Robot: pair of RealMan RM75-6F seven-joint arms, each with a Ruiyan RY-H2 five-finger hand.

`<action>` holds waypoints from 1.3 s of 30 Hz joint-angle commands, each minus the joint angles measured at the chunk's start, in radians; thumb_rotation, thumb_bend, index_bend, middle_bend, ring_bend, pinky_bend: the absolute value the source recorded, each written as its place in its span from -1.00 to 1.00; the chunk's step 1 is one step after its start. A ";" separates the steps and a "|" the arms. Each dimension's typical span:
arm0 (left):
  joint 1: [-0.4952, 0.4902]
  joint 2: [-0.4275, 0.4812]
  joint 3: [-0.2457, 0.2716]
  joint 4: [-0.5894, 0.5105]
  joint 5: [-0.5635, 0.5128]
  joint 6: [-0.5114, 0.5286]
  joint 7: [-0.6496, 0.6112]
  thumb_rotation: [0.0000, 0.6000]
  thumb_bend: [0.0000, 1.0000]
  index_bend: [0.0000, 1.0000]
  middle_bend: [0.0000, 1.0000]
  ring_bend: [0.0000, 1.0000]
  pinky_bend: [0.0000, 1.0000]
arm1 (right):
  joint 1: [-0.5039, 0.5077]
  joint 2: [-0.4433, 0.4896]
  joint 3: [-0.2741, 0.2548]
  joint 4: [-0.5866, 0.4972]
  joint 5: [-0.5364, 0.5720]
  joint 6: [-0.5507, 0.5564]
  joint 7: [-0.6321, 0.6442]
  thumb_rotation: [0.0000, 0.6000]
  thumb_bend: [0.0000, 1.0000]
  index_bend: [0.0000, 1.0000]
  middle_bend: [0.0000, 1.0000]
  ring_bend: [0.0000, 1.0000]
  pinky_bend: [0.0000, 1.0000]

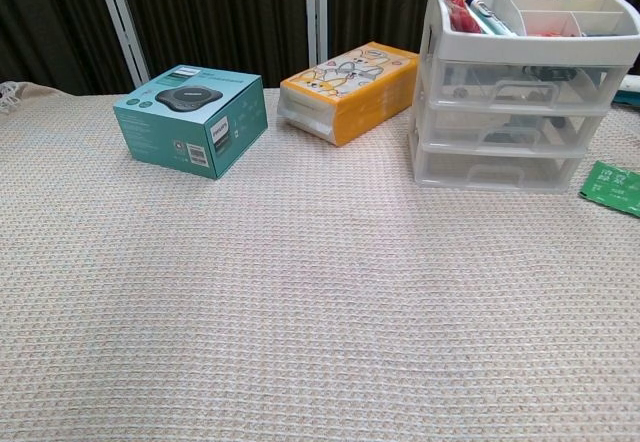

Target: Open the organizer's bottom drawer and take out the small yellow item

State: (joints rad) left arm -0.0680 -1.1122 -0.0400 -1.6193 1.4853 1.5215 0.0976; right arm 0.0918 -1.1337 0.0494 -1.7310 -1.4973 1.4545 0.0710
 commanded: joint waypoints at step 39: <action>0.008 -0.020 -0.020 0.032 0.020 0.039 -0.027 1.00 -0.73 -1.00 -1.00 -1.00 -1.00 | 0.465 -0.173 0.276 -0.045 0.888 -0.887 0.591 1.00 -0.35 -0.73 0.65 0.72 0.22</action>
State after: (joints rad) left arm -0.0602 -1.1317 -0.0602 -1.5870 1.5057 1.5601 0.0705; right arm 0.5253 -1.2765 0.3089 -1.8232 -0.6535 0.6033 0.6413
